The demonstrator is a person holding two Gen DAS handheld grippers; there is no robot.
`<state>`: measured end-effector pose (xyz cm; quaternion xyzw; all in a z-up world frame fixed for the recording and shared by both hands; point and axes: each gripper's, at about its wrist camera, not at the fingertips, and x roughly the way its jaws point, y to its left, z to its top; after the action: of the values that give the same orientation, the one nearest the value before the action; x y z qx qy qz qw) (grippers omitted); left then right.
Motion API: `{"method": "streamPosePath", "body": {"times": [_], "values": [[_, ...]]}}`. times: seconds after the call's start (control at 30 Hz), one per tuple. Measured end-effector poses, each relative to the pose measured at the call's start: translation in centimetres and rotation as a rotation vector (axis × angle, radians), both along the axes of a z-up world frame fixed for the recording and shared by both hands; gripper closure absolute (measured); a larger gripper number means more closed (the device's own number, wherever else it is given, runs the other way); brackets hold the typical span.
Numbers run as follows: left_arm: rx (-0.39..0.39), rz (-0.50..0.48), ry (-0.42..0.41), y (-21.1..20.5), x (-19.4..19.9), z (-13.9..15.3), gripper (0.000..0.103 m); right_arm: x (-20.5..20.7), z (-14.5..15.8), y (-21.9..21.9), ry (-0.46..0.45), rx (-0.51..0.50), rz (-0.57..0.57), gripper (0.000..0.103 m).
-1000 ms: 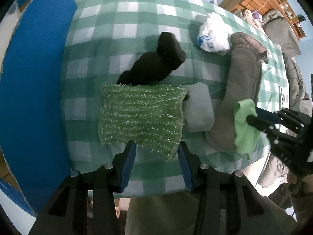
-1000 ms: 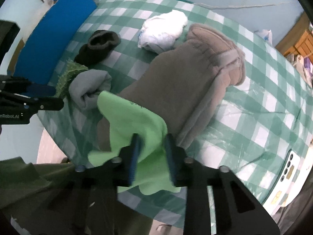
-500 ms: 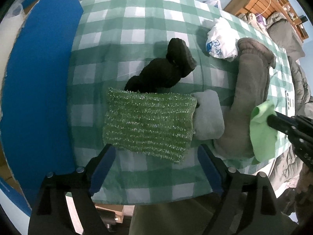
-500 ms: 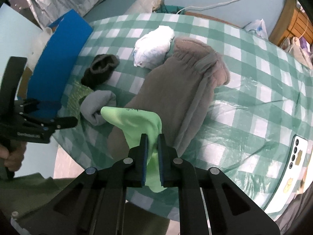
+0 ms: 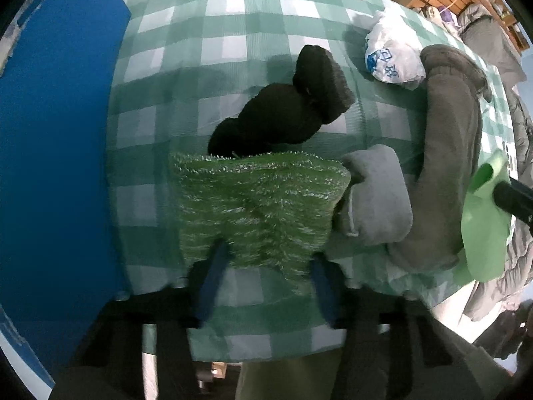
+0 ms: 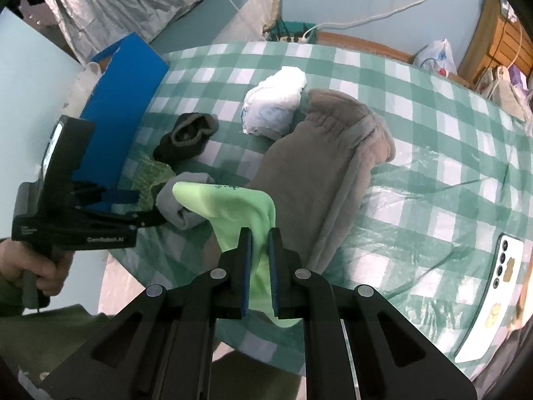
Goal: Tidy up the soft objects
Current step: 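Grasp the light green cloth with the right gripper while the left gripper grasps the green knit cloth, then lift both cloths and carry them toward the cardboard box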
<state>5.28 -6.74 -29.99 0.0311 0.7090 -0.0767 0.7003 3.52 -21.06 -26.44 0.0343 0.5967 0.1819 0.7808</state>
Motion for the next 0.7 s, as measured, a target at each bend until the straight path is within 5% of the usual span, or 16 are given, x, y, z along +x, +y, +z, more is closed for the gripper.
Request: {"method": "streamPosePath", "body": {"times": [0.07, 0.17, 0.7], "values": [[-0.018, -0.004, -0.003, 0.2, -0.1, 0.3, 0.084, 0.0, 0.0, 0.2, -0.003, -0.009, 0.003, 0.094], [-0.024, -0.006, -0.024, 0.6, -0.4, 0.7, 0.089, 0.0, 0.2, 0.4, -0.007, -0.016, 0.003, 0.094], [-0.076, -0.006, -0.137, 3.5, -3.8, 6.2, 0.089, 0.2, 2.9, 1.0, -0.06, 0.012, -0.016, 0.094]]}}
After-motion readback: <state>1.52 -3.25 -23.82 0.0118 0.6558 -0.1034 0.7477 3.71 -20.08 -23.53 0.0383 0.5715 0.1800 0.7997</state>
